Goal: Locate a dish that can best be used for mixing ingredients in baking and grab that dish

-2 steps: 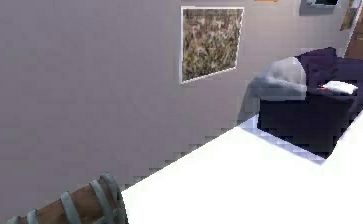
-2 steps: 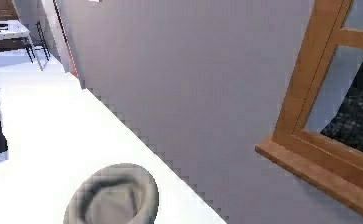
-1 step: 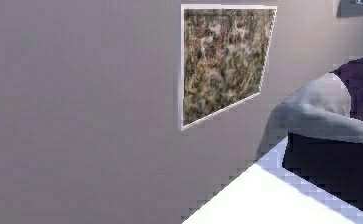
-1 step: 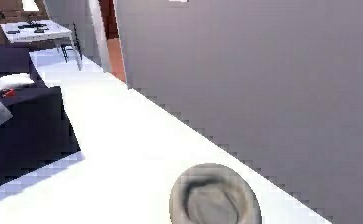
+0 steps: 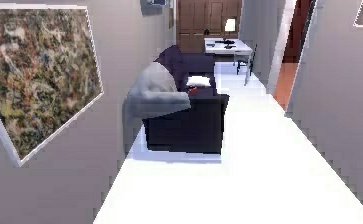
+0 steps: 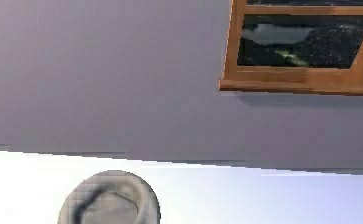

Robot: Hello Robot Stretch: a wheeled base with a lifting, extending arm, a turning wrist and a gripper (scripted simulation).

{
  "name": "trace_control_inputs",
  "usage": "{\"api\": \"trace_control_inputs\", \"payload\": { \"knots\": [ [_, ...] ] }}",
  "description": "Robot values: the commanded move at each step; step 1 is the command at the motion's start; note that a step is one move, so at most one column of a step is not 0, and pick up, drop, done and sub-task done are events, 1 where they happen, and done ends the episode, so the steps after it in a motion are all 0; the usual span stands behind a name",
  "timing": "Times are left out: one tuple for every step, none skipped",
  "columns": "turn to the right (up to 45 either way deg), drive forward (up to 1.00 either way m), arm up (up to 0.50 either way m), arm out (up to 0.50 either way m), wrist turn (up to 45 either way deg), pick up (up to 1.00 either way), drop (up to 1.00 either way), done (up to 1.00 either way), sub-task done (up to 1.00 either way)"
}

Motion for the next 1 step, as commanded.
{"api": "trace_control_inputs", "payload": {
  "knots": [
    [18.0,0.00,0.00,0.00,0.0,0.00,0.00,0.00,0.00]
  ]
}}
